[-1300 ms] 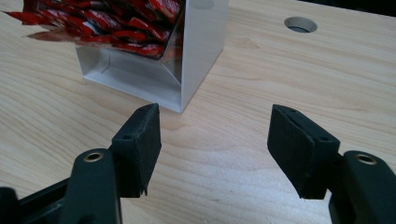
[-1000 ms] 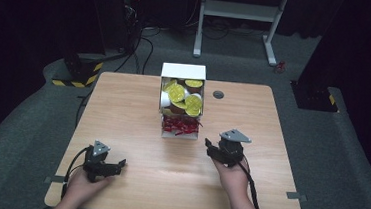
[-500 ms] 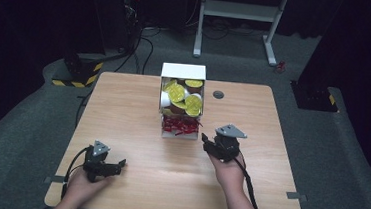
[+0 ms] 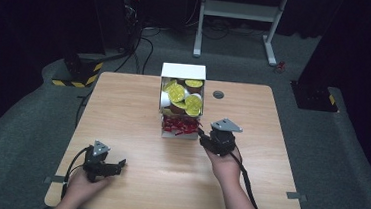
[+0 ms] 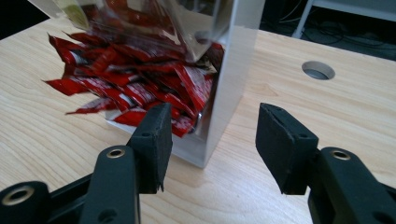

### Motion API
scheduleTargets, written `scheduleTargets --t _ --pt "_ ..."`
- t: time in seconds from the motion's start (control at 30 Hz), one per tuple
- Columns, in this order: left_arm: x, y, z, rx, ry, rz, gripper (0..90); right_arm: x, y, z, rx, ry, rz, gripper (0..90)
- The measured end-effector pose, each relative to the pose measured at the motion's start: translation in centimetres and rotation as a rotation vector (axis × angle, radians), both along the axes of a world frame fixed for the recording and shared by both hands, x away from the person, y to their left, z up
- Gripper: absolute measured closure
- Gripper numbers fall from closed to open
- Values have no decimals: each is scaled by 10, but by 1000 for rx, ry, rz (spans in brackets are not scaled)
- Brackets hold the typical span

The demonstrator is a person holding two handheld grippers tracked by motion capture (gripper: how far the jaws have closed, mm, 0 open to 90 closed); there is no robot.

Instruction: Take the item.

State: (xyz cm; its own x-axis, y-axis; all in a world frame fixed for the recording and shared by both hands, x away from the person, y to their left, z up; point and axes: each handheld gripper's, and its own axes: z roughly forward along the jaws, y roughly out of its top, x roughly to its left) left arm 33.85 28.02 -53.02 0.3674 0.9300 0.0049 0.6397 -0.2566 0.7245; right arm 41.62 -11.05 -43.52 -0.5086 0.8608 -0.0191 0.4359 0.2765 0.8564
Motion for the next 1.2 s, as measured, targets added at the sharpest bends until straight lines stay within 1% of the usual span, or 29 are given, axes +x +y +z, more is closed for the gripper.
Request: scheduleTargets --t 0.07,0.1,0.17,0.23,0.53,0.57,0.6,0.63,0.67,0.8,0.97,1.03,1.1,1.17,1.2 --pt "0 0 0 2 -1 -1 87 0 1 1 6 -1 3 482" --pt "0 0 0 0 0 0 87 2 4 2 9 6 4 487" --pt "0 0 0 0 0 0 88 3 5 2 6 0 9 493" --pt "0 0 0 3 -1 -2 88 5 8 2 -1 5 13 507" --pt "0 0 0 -2 0 1 88 11 13 2 1 6 18 559" --pt "0 0 0 -1 0 1 88 12 13 1 2 12 21 580" --pt "0 0 0 0 0 0 88 12 13 1 2 12 21 580" --pt "0 0 0 -1 0 1 88 13 13 0 3 13 25 610" --pt "0 0 0 -1 0 1 88 13 13 0 3 13 25 610" --pt "0 0 0 0 0 0 88 13 15 1 -2 0 33 658" --pt "0 0 0 -2 0 1 88 15 17 3 -10 4 33 682" --pt "0 0 0 -1 0 1 88 17 18 2 -18 -1 37 688" --pt "0 0 0 -2 1 1 88 18 21 1 -23 0 33 724" --pt "0 0 0 -2 0 1 88 21 22 0 -24 7 26 729" --pt "0 0 0 -2 0 1 89 23 21 0 -30 3 33 741"
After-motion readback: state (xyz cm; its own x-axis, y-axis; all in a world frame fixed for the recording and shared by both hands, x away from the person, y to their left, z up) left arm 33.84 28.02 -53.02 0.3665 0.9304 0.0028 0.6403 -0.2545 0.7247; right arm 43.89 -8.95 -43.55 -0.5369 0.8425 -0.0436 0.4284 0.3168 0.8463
